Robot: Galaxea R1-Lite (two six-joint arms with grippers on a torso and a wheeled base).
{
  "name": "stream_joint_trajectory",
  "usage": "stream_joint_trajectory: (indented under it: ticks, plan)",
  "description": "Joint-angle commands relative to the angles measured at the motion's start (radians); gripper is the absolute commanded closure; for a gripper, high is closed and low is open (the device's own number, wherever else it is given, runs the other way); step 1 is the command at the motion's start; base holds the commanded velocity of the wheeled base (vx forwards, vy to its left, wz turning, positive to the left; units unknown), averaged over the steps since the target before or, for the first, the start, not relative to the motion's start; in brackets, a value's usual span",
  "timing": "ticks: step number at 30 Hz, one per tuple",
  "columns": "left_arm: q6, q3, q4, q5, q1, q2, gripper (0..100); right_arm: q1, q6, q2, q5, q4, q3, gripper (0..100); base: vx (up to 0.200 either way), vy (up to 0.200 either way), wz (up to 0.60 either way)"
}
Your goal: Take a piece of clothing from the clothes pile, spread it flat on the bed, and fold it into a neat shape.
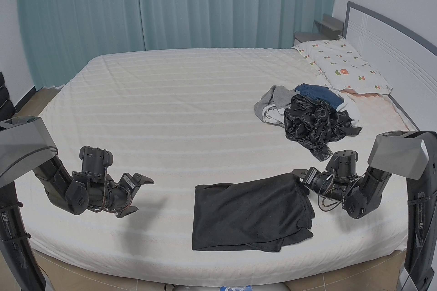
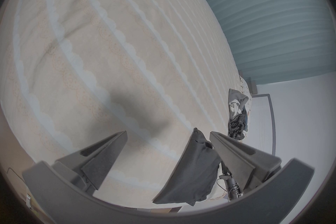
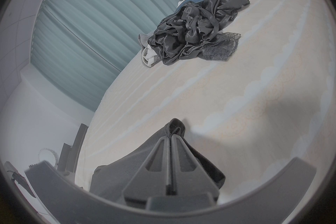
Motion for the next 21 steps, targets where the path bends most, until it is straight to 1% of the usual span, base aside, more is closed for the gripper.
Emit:
stream_joint_trajectory:
  ticks: [1,2,3,5,6,7,8,10,11,12,13,14,15,21]
  plan:
    - [0.005,0.0,0.001,0.002,-0.002,0.002,0,0.003,-0.042,-0.143,0.024,0.02,0.12,0,-0.2,0.0,0.0]
    - [0.005,0.0,0.001,0.002,-0.002,0.002,0,0.003,-0.046,-0.143,0.024,0.02,0.123,0,-0.2,0.0,0.0]
    - [0.005,0.002,0.001,0.002,-0.005,0.002,0,0.003,-0.081,-0.146,0.025,0.021,0.159,0,-0.2,0.0,0.0]
    - [0.005,0.002,-0.001,0.002,-0.005,0.002,0,0.003,-0.087,-0.147,0.027,0.016,0.173,0,-0.2,0.0,0.0]
    - [0.005,0.003,-0.001,0.002,-0.005,0.002,0,0.001,-0.101,-0.146,0.031,-0.01,0.232,0,-0.2,0.0,0.0]
    - [0.005,0.002,-0.001,0.002,-0.005,0.002,0,0.003,-0.099,-0.144,0.036,-0.025,0.248,0,-0.2,0.0,0.0]
    - [0.005,0.002,-0.001,0.002,-0.005,0.002,0,0.004,-0.099,-0.14,0.044,-0.034,0.258,0,0.0,0.0,0.0]
    - [0.005,0.003,-0.001,0.002,-0.005,0.002,0,0.012,-0.098,-0.109,0.09,-0.08,0.303,0,0.0,0.0,0.0]
    - [0.005,0.003,-0.001,0.002,-0.005,0.002,0,0.012,-0.099,-0.104,0.094,-0.088,0.306,0,0.0,0.0,0.0]
    - [0.005,0.003,-0.001,0.002,-0.005,0.002,0,0.012,-0.105,-0.077,0.108,-0.125,0.309,0,0.0,0.0,0.0]
    - [0.005,0.003,-0.001,0.002,-0.005,0.002,0,0.012,-0.105,-0.077,0.108,-0.125,0.309,0,0.0,0.0,0.0]
    - [0.006,0.003,-0.001,0.002,-0.005,0.002,0,0.009,-0.107,-0.048,0.116,-0.172,0.312,0,0.0,0.0,0.0]
    - [0.006,0.002,-0.001,0.004,-0.005,0.003,0,0.011,-0.107,-0.037,0.117,-0.178,0.307,0,0.0,0.0,0.0]
    - [0.006,0.0,-0.001,0.004,-0.008,0.008,0,0.011,-0.108,0.0,0.123,-0.177,0.266,0,0.0,0.0,0.0]
